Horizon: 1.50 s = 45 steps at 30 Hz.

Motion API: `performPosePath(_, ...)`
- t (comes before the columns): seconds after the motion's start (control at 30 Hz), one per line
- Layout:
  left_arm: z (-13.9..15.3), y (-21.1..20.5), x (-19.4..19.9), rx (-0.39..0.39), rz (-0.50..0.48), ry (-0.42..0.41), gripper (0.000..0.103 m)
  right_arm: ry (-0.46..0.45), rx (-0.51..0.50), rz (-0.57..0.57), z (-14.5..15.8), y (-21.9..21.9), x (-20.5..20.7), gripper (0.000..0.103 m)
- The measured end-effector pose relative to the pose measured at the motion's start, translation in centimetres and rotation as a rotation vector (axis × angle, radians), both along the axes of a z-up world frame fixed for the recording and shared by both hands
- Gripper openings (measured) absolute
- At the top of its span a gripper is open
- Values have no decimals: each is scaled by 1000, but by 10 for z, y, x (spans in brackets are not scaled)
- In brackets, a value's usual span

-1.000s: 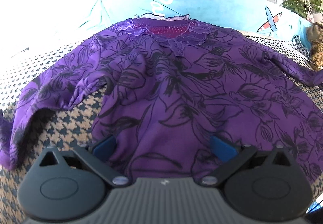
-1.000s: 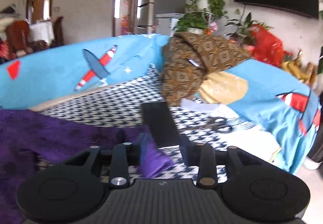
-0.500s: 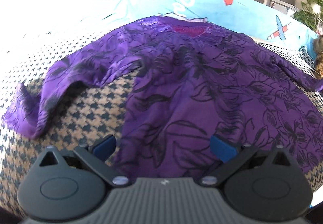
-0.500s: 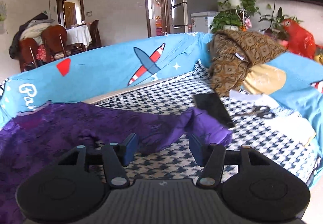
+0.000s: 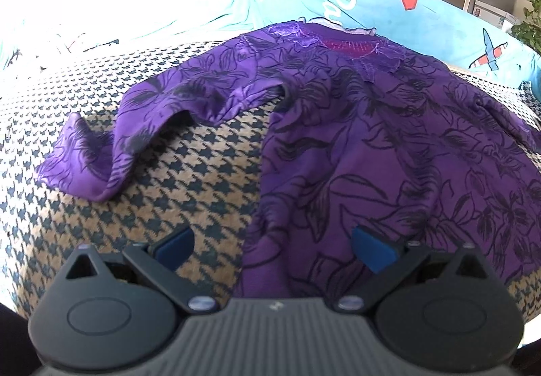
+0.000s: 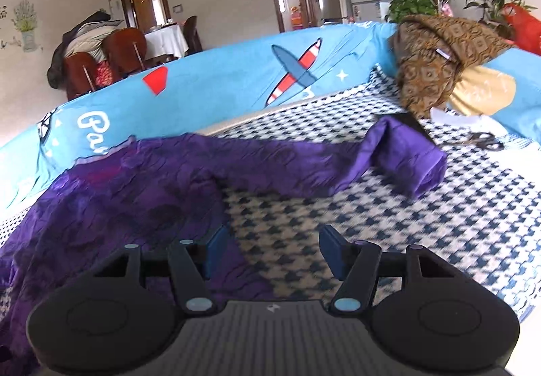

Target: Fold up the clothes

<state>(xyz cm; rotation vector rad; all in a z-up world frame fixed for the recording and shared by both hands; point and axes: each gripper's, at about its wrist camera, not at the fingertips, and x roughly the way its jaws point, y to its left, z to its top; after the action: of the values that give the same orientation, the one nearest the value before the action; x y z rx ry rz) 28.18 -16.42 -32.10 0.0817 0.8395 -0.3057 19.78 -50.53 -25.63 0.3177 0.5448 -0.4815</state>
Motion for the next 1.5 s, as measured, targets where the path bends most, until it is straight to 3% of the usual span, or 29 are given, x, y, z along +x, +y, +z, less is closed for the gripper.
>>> performPosePath(0.3, -3, 8, -3, 25, 13, -3, 103, 46, 40, 63, -19, 30, -1, 61)
performPosePath(0.43, -8, 12, -1, 42, 31, 9, 103, 109, 40, 40, -31, 38, 1, 61)
performPosePath(0.67, -9, 18, 0, 35, 56, 17, 103, 68, 35, -16, -26, 32, -7, 61)
performPosePath(0.87, -8, 13, 1, 34, 45, 13, 103, 16, 111, -120, -12, -2, -14, 61)
performPosePath(1.03, -9, 9, 1, 25, 34, 25, 103, 4, 84, -210, 11, -45, -14, 61)
performPosePath(1.2, -11, 5, 3, 22, 27, 31, 103, -99, 223, -329, 22, -105, -28, 67)
performPosePath(1.4, -16, 1, 5, 17, 20, 53, 103, -75, 166, -416, 20, -136, -29, 67)
performPosePath(1.5, -17, -1, 4, 24, 15, 49, 103, -134, 326, -480, 9, -156, -39, 67)
